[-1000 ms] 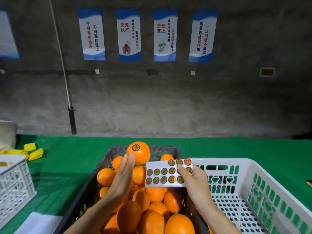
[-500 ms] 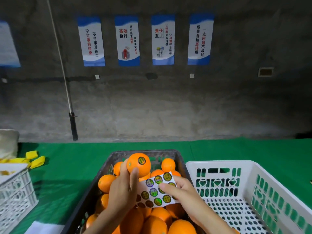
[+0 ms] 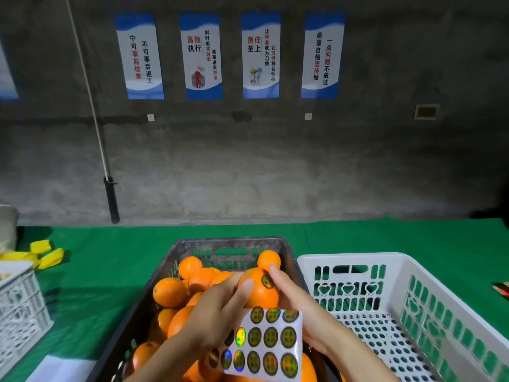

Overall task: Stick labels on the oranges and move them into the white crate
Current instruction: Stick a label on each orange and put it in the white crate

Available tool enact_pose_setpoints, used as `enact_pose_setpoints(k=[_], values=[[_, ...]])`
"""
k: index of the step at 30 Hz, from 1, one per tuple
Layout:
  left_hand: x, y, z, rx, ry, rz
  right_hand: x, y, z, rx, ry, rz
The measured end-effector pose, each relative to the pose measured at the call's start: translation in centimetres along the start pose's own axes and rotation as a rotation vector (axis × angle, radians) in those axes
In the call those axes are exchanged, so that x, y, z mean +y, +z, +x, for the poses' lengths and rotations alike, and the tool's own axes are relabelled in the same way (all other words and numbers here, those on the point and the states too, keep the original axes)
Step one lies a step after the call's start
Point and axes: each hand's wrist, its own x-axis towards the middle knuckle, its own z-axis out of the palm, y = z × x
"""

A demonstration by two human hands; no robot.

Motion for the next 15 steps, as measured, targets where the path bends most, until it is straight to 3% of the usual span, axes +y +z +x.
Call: enact_pose_setpoints(k=[4, 8, 11, 13, 15], values=[[0.3, 0.0, 0.1, 0.016, 0.048, 0.069, 0.0, 0.4, -0.1, 0.132, -0.043, -0.125], [-0.3, -0.9, 0.4, 0.272, -0.027, 0.143, -0.7, -1.0, -0.3, 0.319, -0.095, -0.071], [-0.7, -1.3, 0.6, 0.428, -0.092, 0.234, -1.3, -4.6, -0.3, 0.633, -0.125, -0.059], [-0.9, -1.4, 0.7, 0.494, -0.122, 0.293, -1.0, -7.6, -0.2, 0.841, -0.097, -0.252], [-1.3, -1.4, 0.8, 0.535, -0.160, 0.314, 0.2, -10.8, -0.6, 0.906, 0.052, -0.621]])
